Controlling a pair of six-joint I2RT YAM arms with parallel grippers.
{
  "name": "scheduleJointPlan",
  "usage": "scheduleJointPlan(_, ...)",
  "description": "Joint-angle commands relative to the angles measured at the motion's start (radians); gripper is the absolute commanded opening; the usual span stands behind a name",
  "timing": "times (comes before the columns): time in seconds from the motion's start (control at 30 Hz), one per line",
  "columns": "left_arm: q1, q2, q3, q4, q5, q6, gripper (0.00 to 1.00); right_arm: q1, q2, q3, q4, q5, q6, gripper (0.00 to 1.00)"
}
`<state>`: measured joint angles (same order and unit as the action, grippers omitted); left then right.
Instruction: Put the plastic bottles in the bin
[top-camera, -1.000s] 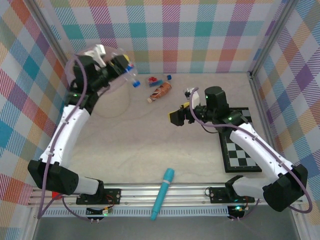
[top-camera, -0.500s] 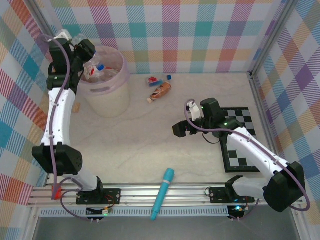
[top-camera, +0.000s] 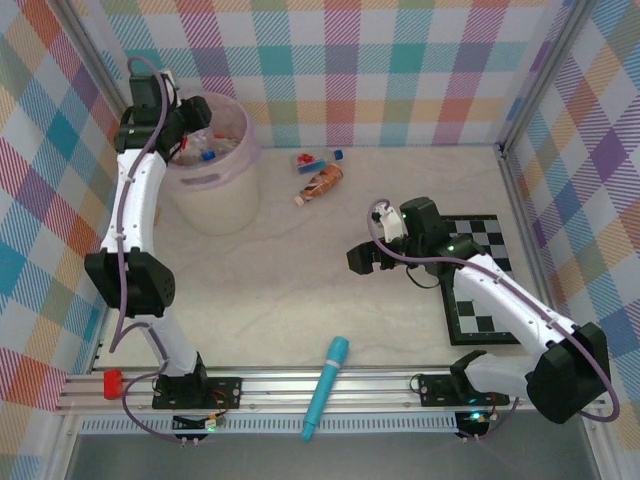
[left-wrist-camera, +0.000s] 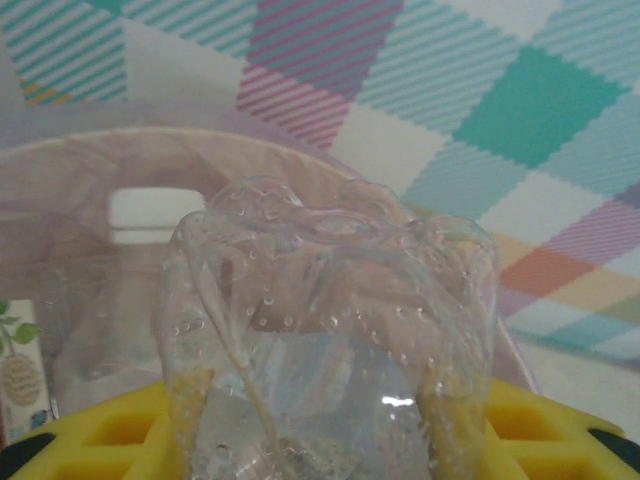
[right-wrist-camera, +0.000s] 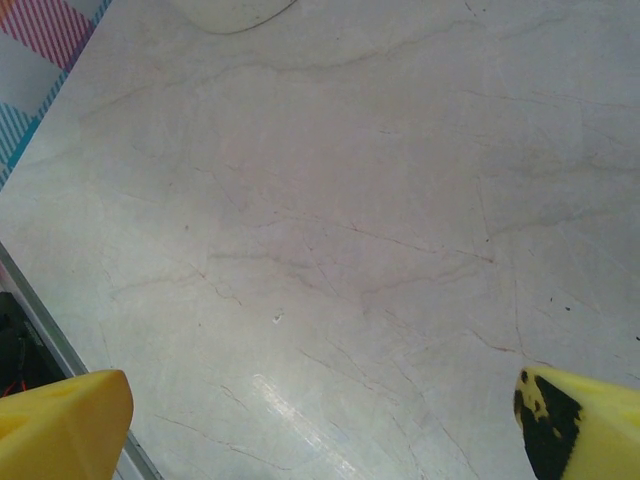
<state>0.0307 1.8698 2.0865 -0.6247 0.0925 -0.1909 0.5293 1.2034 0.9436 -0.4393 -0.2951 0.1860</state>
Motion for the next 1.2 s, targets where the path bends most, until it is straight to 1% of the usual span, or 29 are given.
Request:
scheduleJointPlan(0.0,-0.014,0.075,0.093,-0.197,0.016,0.101,0.46,-0.001,-0.016,-0.016,-0.006,0.022,0.013,0.98)
scheduleJointPlan(0.1,-0.020,0.127,0.161,-0.285,0.018,0.122,0.48,0.000,-0.017,-0.013,-0.007,0.027,0.015,0.98)
scheduleJointPlan(0.27,-0.027,0.145,0.173,-0.282,0.061,0.123,0.61,0.000,-0.009,-0.012,0.001,0.022,0.025,0.98)
scheduleJointPlan(0.37,-0.031,0.131,0.172,-0.255,0.082,0.114,0.67,-0.001,-0.007,-0.012,0.001,0.022,0.029,0.97)
scheduleJointPlan(0.43,-0.034,0.115,0.173,-0.245,0.083,0.115,0.73,0.000,-0.010,-0.012,-0.005,0.025,0.028,0.97)
scheduleJointPlan(0.53,-0.034,0.076,0.173,-0.241,0.046,0.120,0.82,-0.001,-0.018,-0.018,-0.014,0.036,0.026,0.98)
scheduleJointPlan(0.63,-0.034,0.031,0.172,-0.235,0.030,0.122,0.85,0.000,-0.018,-0.020,-0.017,0.037,0.022,0.98)
scheduleJointPlan(0.73,-0.034,-0.006,0.165,-0.221,0.037,0.116,0.84,-0.001,-0.007,-0.019,-0.008,0.030,0.025,0.98)
scheduleJointPlan(0.8,-0.034,-0.021,0.159,-0.216,0.049,0.106,0.79,0.000,-0.001,-0.016,0.002,0.028,0.034,0.97)
scheduleJointPlan(0.93,-0.034,-0.026,0.125,-0.202,0.066,0.094,0.63,0.000,0.001,-0.016,0.013,0.030,0.046,0.98)
scheduleJointPlan(1.07,-0.034,-0.013,0.074,-0.193,0.076,0.097,0.55,0.000,-0.012,-0.017,-0.006,0.051,0.043,0.98)
scheduleJointPlan(1.17,-0.034,-0.022,0.018,-0.174,0.078,0.097,0.52,0.000,-0.023,-0.024,-0.013,0.058,0.045,0.98)
